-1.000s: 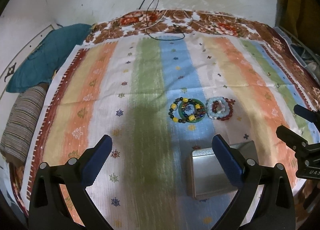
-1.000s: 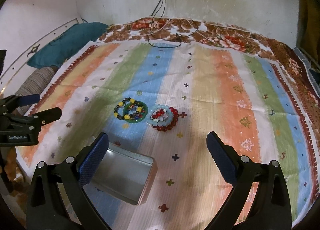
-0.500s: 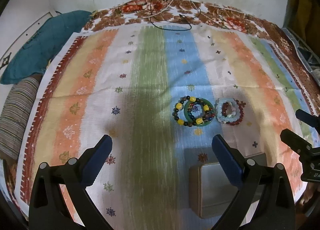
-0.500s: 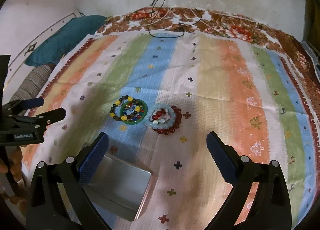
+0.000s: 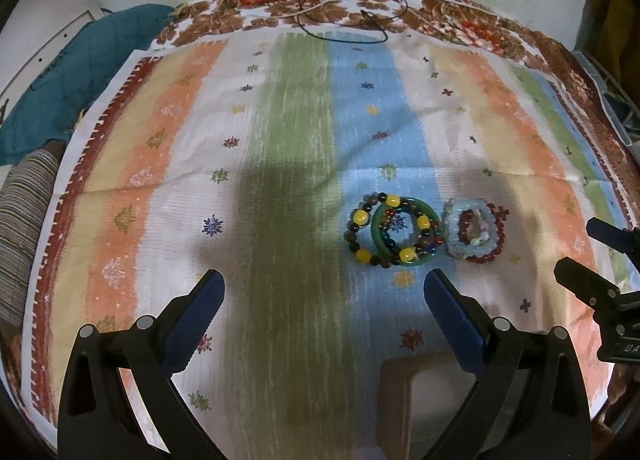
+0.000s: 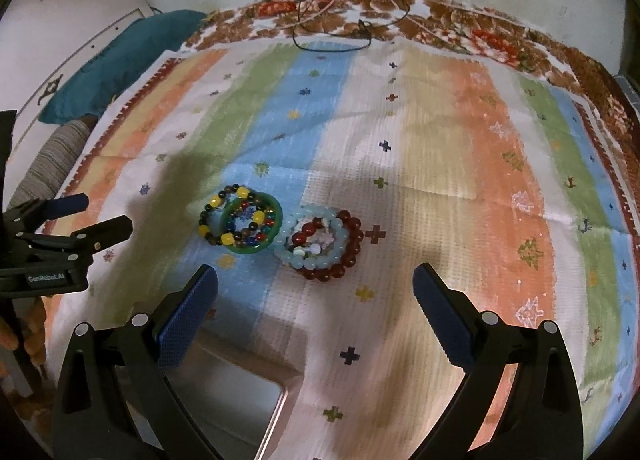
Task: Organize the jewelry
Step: 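Move both tools forward toward the bracelets beside the tin box, then grasp the yellow-and-black beaded bracelet with the left tool while the right tool grasps the pale blue bead bracelet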
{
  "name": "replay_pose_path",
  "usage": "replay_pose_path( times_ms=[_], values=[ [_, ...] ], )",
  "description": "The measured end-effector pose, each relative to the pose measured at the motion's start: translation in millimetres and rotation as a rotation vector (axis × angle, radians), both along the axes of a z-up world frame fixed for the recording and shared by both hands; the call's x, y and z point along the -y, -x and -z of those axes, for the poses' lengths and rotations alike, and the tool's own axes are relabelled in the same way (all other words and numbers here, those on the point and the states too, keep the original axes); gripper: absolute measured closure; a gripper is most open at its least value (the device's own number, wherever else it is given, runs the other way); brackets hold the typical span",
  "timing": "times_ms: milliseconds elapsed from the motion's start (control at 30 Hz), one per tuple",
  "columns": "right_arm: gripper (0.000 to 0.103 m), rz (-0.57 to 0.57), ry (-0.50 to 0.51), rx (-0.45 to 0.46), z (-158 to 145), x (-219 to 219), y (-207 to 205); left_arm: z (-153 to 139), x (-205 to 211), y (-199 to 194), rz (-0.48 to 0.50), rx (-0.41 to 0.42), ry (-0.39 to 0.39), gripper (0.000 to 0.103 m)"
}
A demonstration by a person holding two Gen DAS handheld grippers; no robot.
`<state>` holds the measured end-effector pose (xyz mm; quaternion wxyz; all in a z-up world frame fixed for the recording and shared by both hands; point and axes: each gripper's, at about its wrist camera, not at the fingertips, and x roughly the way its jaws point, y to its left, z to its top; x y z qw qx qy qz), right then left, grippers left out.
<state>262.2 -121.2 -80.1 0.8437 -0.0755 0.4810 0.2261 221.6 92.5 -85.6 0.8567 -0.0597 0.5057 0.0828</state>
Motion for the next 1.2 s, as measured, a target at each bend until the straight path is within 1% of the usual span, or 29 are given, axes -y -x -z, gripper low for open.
replay_pose_path(
  times_ms=[267,433,700,733,767,867,933,1033,1100,1200],
  values=[
    [0.004,-0.005,0.025,-0.014,10,-5,-17,20,-8,-17,-0.005,-0.038,0.028,0.006],
    [0.004,-0.013,0.045,-0.019,17,-11,-27,31,-9,-29,0.008,-0.052,0.051,0.006],
    [0.005,-0.024,0.088,-0.030,30,-21,-41,45,-12,-45,0.019,-0.077,0.054,0.006],
    [0.013,-0.026,0.089,-0.032,31,-21,-42,47,-11,-46,0.025,-0.080,0.049,0.006],
    [0.018,-0.027,0.096,-0.037,34,-22,-44,49,-11,-48,0.032,-0.084,0.042,0.006],
    [0.018,-0.028,0.105,-0.045,38,-25,-48,54,-10,-52,0.043,-0.094,0.036,0.006],
    [0.018,-0.027,0.108,-0.047,41,-26,-50,57,-9,-55,0.048,-0.100,0.036,0.009],
    [0.019,-0.028,0.112,-0.051,44,-27,-54,61,-7,-60,0.061,-0.109,0.031,0.012],
    [0.026,-0.028,0.113,-0.056,46,-28,-56,64,-6,-63,0.072,-0.110,0.025,0.015],
    [0.028,-0.027,0.117,-0.062,49,-29,-60,69,-5,-67,0.081,-0.119,0.022,0.019]
  ],
)
